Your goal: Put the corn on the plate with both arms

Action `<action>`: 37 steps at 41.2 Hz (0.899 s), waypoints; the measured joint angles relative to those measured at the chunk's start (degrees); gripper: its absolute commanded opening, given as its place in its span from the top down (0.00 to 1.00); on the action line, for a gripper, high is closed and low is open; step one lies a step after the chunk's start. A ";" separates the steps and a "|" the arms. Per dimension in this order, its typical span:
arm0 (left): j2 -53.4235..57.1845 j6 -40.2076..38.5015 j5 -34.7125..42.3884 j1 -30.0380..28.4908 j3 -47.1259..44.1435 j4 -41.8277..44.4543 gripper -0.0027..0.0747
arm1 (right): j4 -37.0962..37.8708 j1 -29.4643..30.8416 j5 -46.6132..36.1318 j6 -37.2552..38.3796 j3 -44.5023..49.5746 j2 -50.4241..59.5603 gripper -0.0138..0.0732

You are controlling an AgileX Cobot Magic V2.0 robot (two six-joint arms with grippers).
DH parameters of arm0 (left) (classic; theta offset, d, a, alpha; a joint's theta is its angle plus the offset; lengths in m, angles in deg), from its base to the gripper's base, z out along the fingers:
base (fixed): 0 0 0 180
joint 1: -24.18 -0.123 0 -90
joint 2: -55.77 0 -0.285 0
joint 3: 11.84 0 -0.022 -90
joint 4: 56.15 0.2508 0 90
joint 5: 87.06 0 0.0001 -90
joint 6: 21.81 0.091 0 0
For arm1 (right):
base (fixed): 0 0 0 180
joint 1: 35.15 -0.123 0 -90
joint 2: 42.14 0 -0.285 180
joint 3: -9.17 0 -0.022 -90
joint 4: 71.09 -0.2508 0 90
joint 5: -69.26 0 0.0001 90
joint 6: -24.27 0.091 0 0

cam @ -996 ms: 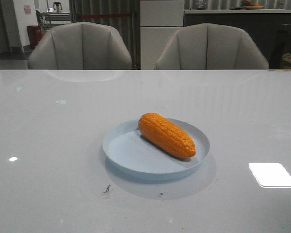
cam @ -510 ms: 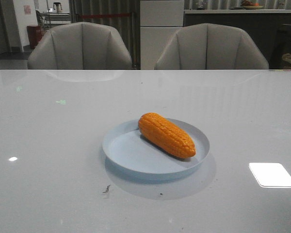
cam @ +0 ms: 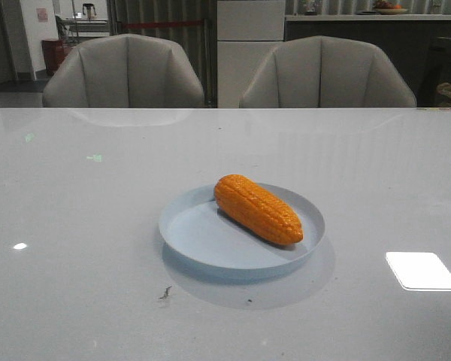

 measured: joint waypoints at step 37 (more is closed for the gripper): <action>0.00 0.00 -0.13 0.00 0.00 0.00 0.85 | 1.17 0.00 -8.08 0.00 3.01 7.15 0.79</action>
